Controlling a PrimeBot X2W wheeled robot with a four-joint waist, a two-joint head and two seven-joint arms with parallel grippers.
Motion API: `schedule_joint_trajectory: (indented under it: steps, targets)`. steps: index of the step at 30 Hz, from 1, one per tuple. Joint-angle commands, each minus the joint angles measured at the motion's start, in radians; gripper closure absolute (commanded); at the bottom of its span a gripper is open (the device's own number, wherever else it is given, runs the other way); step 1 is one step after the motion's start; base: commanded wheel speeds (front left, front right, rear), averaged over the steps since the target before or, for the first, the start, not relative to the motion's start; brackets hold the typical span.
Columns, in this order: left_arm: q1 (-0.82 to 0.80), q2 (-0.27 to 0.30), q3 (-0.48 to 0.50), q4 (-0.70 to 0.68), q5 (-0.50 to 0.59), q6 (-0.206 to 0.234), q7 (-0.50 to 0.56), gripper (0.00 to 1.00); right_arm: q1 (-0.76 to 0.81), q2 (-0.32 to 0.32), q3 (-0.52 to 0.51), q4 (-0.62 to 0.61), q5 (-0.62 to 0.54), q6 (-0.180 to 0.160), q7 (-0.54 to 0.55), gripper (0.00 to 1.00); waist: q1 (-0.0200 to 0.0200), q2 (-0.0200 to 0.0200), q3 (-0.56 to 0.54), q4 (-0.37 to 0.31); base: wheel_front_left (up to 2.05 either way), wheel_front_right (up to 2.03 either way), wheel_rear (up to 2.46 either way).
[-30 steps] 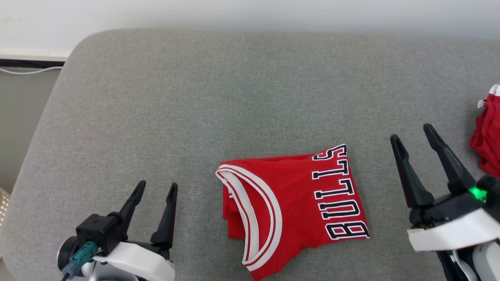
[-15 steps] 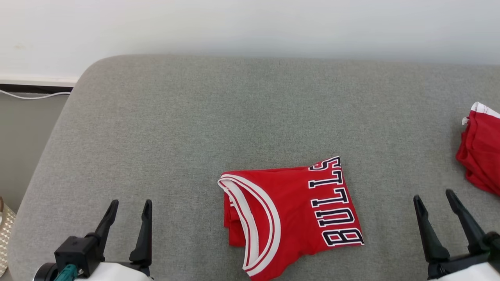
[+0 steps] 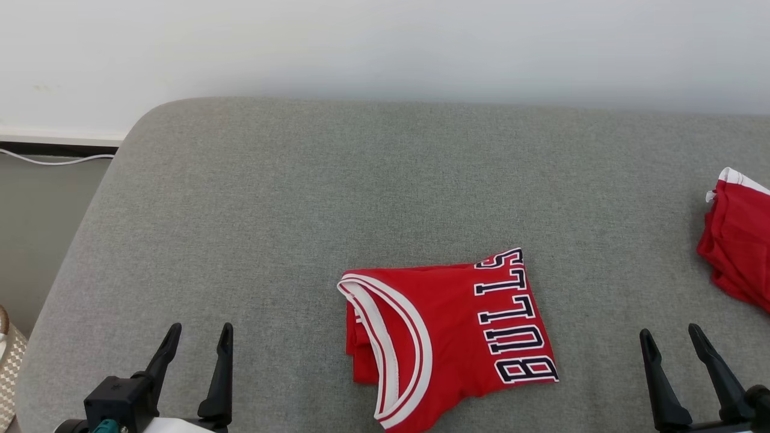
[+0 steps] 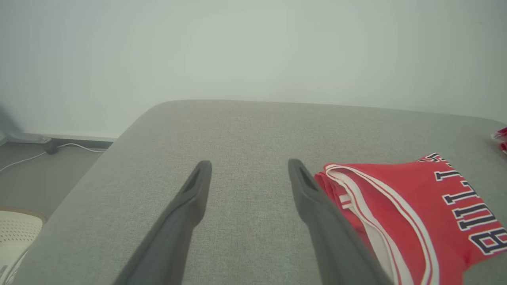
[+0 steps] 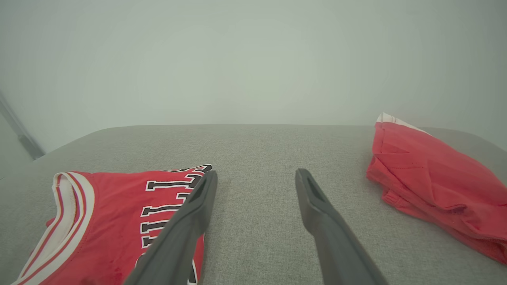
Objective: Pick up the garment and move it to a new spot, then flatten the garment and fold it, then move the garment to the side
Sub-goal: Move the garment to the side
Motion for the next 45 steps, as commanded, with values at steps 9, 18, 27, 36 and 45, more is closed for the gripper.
schedule_joint_trajectory:
  steps: [9, 18, 27, 36, 45]
  targets:
    - [-0.033, 0.034, 0.033, -0.041, 0.014, 0.020, 0.006, 0.00, -0.024, -0.026, 0.042, 0.004, 0.037, 0.000, -0.014, 0.00, 0.0000, -0.0001, -0.004, -0.002, 0.00, 0.00, 0.00]
    - [-0.053, 0.032, 0.027, -0.053, 0.022, 0.020, 0.011, 0.00, -0.144, -0.085, 0.134, 0.114, 0.128, 0.000, -0.014, 0.00, 0.0000, -0.0001, 0.022, 0.019, 0.00, 0.00, 0.00]
    - [-0.086, 0.003, 0.028, -0.035, 0.023, 0.000, -0.005, 0.00, -0.324, -0.140, 0.310, 0.337, 0.316, 0.000, -0.013, 0.00, 0.0000, -0.0001, 0.080, 0.087, 0.00, 0.00, 0.00]
    - [-0.103, -0.015, 0.037, -0.011, 0.024, -0.017, -0.020, 0.00, -0.423, -0.153, 0.447, 0.478, 0.485, 0.000, -0.013, 0.00, 0.0000, -0.0001, 0.119, 0.124, 0.00, 0.00, 0.00]
    - [-0.110, -0.023, 0.050, 0.001, 0.024, -0.028, -0.030, 0.00, -0.478, -0.166, 0.612, 0.494, 0.686, 0.000, -0.003, 0.00, 0.0000, -0.0001, 0.140, 0.120, 0.00, 0.00, 0.00]
